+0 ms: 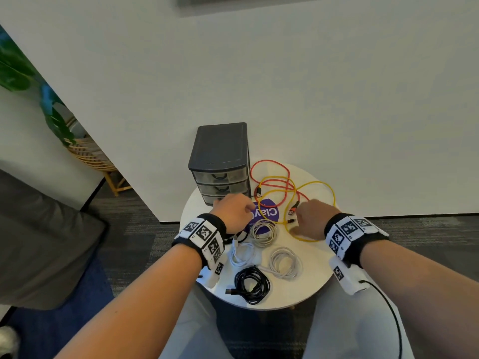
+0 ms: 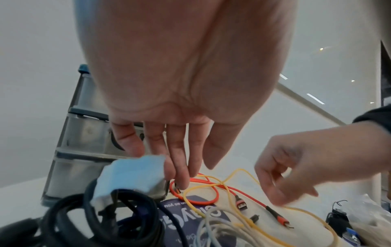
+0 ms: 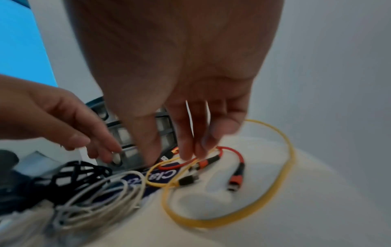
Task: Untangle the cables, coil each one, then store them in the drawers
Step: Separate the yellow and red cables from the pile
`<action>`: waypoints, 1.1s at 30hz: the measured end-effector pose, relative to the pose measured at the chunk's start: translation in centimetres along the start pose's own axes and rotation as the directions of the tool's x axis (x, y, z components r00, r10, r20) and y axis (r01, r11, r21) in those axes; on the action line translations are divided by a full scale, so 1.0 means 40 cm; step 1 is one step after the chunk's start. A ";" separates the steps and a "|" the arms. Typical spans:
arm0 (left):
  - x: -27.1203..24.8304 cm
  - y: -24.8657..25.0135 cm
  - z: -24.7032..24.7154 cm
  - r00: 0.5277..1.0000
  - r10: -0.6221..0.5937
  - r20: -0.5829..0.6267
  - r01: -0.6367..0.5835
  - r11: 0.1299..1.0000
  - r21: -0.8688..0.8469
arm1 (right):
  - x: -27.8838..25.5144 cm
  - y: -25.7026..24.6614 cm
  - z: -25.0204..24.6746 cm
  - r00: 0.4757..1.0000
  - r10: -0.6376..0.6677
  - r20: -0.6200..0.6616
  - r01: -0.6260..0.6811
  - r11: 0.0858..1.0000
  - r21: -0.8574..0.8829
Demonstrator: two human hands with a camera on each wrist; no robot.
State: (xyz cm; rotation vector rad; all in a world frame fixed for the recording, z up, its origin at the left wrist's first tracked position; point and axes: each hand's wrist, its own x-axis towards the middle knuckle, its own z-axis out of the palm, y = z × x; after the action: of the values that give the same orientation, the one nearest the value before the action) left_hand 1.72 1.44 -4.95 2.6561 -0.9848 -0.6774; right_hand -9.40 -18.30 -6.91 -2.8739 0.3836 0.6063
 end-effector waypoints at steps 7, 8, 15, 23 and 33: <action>-0.017 0.019 -0.031 0.996 0.079 -0.052 -0.083 0.991 -0.102 | 0.003 0.009 -0.015 0.999 -0.042 0.014 0.041 0.999 0.023; -0.020 0.023 -0.043 0.992 0.100 -0.076 -0.109 0.986 -0.123 | -0.005 0.013 -0.046 0.995 -0.070 -0.075 0.077 0.992 0.100; -0.044 0.092 -0.156 0.904 0.221 -0.367 -0.308 0.931 -0.198 | -0.081 0.024 -0.331 0.803 -0.114 -0.584 0.315 0.914 0.254; -0.075 0.181 -0.270 0.860 0.183 -0.476 -0.400 0.821 -0.406 | -0.180 -0.023 -0.547 0.426 -0.063 -0.902 0.535 0.822 0.195; -0.116 0.296 -0.343 0.827 0.215 -0.520 -0.560 0.404 -0.723 | -0.281 -0.112 -0.646 0.190 -0.167 -0.967 0.600 0.800 -0.020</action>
State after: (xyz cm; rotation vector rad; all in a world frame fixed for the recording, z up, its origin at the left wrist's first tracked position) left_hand -1.16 -3.64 12.83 1.4690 -0.8070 -0.3823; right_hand -8.47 -17.50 21.57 -2.3699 -0.1674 -1.2620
